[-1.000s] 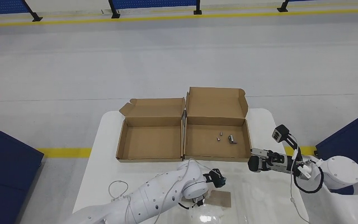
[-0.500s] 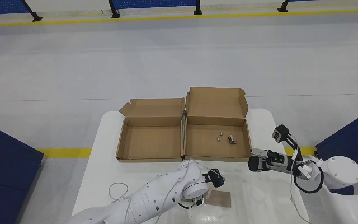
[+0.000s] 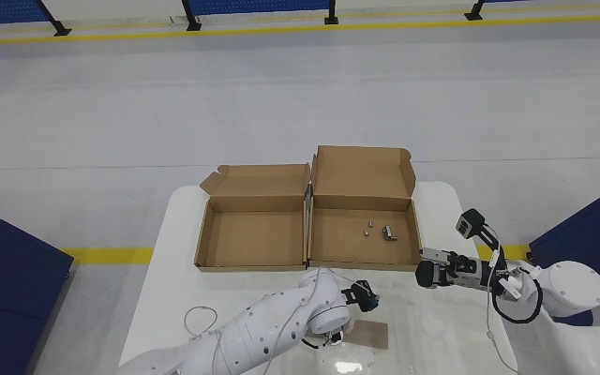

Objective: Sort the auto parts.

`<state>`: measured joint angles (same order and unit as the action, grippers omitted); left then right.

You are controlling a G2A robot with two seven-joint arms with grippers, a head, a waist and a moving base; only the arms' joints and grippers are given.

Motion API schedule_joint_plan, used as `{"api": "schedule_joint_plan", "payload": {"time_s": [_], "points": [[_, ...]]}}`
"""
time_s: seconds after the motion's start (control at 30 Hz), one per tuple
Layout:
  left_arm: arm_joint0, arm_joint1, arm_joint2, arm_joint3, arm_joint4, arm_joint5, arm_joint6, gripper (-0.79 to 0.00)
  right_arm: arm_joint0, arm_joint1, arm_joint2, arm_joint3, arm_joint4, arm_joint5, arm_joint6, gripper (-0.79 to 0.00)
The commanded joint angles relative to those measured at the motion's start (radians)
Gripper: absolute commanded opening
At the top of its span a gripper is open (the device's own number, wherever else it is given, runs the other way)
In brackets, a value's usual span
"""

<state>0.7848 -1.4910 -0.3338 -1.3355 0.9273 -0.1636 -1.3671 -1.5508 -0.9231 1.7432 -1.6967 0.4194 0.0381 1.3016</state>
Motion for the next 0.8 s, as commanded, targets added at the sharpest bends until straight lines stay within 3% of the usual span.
{"api": "schedule_joint_plan", "payload": {"time_s": [0.0,0.77], "points": [[0.004,0.001,-0.002,-0.01,0.008,-0.001,-0.005,-0.453,0.0,0.0,0.0,0.0,0.0,0.0,0.0,0.0],[0.047,-0.005,0.013,-0.054,0.138,-0.041,-0.006,-0.477,0.0,0.0,0.0,0.0,0.0,0.0,0.0,0.0]]}}
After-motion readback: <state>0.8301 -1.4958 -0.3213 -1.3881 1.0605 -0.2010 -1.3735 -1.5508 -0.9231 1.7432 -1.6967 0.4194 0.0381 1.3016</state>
